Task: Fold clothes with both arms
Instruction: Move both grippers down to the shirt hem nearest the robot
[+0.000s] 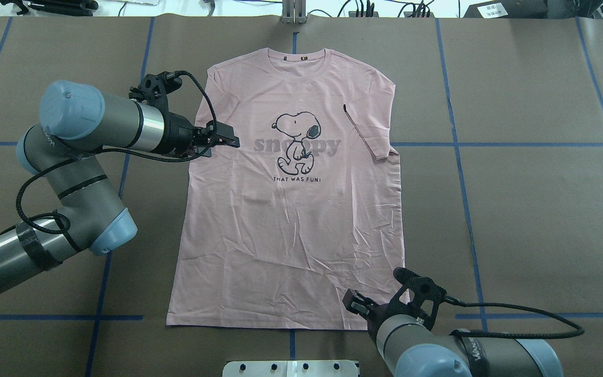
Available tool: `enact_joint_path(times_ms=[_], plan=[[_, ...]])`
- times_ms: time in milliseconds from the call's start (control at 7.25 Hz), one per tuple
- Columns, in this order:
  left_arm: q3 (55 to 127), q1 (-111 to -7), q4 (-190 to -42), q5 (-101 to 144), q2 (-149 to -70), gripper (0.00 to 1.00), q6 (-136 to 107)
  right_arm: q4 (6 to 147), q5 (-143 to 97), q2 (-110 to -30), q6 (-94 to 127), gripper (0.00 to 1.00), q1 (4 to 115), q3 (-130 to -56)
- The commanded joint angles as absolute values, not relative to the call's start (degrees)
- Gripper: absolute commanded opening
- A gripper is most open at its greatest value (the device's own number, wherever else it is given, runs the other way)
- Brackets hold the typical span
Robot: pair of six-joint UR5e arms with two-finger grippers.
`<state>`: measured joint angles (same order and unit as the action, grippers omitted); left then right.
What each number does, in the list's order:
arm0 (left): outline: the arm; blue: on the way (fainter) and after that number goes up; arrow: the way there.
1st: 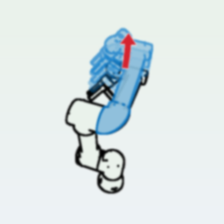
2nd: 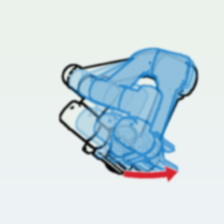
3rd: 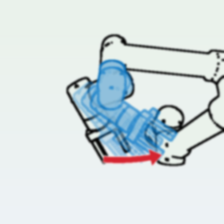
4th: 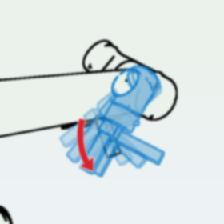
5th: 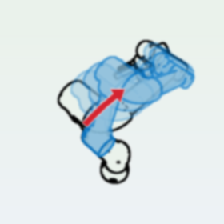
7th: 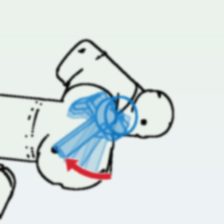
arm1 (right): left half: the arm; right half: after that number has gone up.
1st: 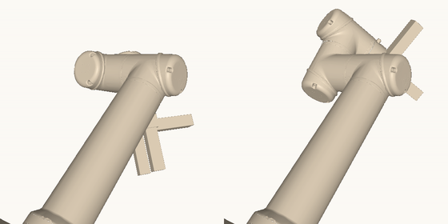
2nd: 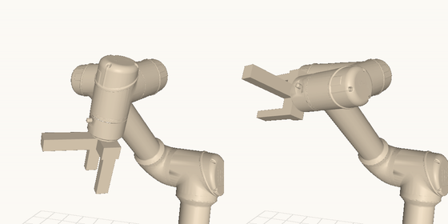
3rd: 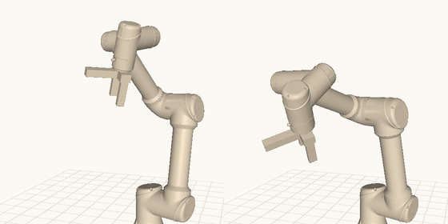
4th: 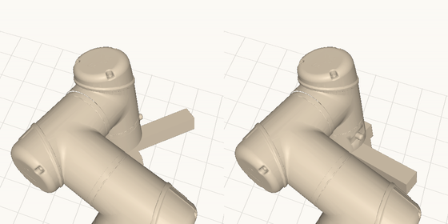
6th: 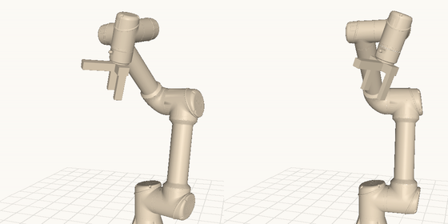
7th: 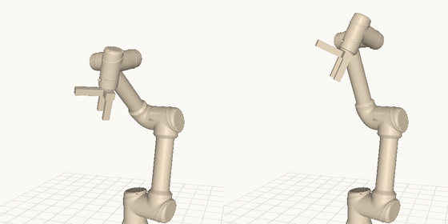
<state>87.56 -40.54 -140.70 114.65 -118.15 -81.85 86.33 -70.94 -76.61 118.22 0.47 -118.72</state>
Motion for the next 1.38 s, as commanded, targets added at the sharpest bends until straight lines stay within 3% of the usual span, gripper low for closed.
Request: enact_joint_path(times_ms=[0,690,828,966,1103,1241], plan=[[87.5,-40.4,-140.7,114.3,-118.2,0.82,-82.0,89.4,-70.3,-80.2,121.3,0.81,-1.7,-119.4],[87.5,-40.3,-140.7,114.3,-118.6,0.84,-82.4,91.7,-70.5,-81.5,123.4,0.8,-2.7,-119.8],[87.4,-40.3,-140.7,114.3,-118.6,0.84,-82.4,91.7,-70.6,-81.5,124.3,0.63,-2.8,-119.8],[87.4,-39.9,-140.6,114.3,-118.4,0.84,-82.4,91.7,-70.5,-81.5,126.4,0.22,-2.7,-119.8],[87.4,-39.9,-140.6,114.3,-118.1,0.84,-82.4,91.8,-70.5,-81.6,126.5,0.0,-2.6,-119.7],[87.0,-39.9,-140.6,114.3,-118.1,0.84,-82.4,91.8,-70.6,-81.6,126.5,0.0,-2.5,-120.0]])
